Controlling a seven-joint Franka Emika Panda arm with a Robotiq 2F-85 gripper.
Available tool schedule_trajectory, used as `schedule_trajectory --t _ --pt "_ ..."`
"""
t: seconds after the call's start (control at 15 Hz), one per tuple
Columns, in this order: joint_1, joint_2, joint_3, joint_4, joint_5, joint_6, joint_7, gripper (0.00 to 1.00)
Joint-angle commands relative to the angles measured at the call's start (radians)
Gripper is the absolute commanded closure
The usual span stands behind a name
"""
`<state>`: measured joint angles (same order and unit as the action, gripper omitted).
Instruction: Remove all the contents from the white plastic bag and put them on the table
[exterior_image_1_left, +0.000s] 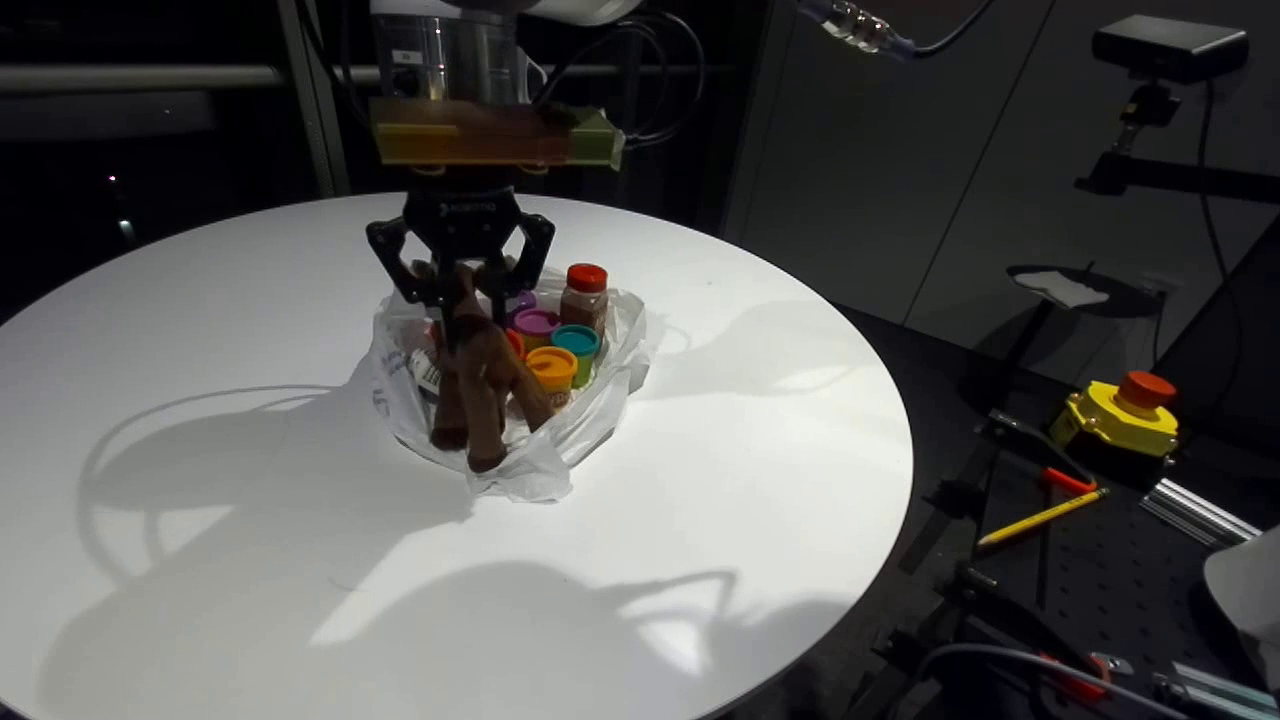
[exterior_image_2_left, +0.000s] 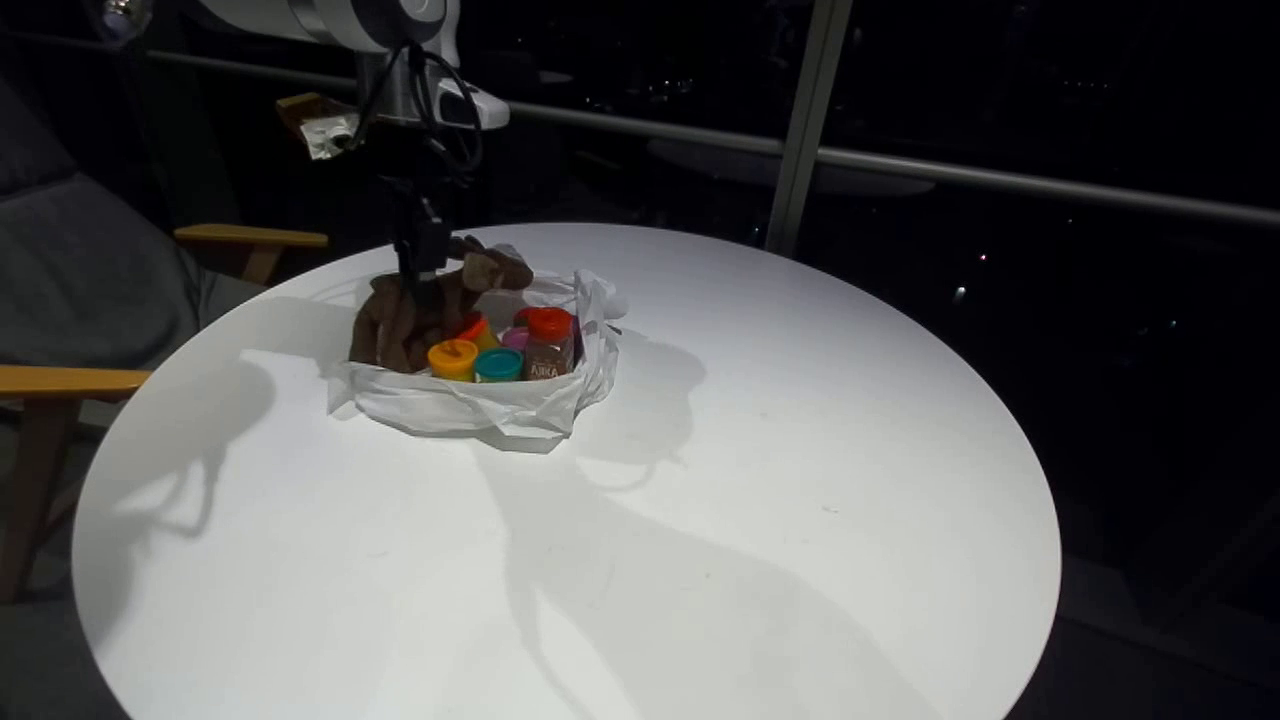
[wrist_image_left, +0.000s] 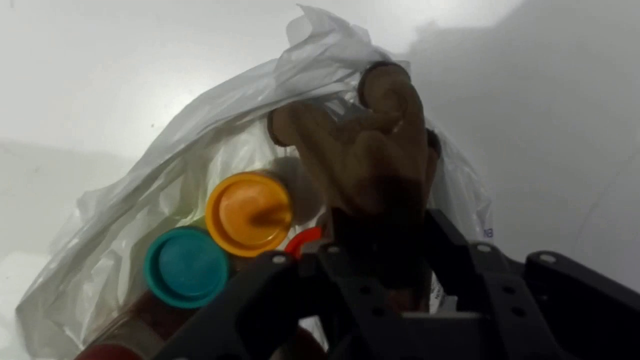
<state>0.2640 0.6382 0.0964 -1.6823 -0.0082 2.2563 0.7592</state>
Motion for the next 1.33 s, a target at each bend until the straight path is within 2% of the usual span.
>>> schedule_trajectory --t 0.0,0.07,0.27,0.4,0.53,0.87,1.27 --pt "-0.053 -0.028 0.048 -0.028 0.147 0.031 -0.135 0.86" --pt "-0.052 -0.029 0.041 -0.032 0.167 0.025 -0.146 0.90" --pt "-0.049 -0.022 0.014 -0.041 0.193 0.010 -0.154 0.92" --pt "-0.051 -0.035 0.005 -0.060 0.199 0.014 -0.152 0.87" --pt "-0.054 -0.081 0.007 -0.099 0.215 0.020 -0.158 0.87" --pt "-0.057 -0.325 0.046 -0.314 0.293 0.055 -0.228 0.88" --pt "-0.054 -0.621 0.090 -0.632 0.464 0.132 -0.256 0.88"
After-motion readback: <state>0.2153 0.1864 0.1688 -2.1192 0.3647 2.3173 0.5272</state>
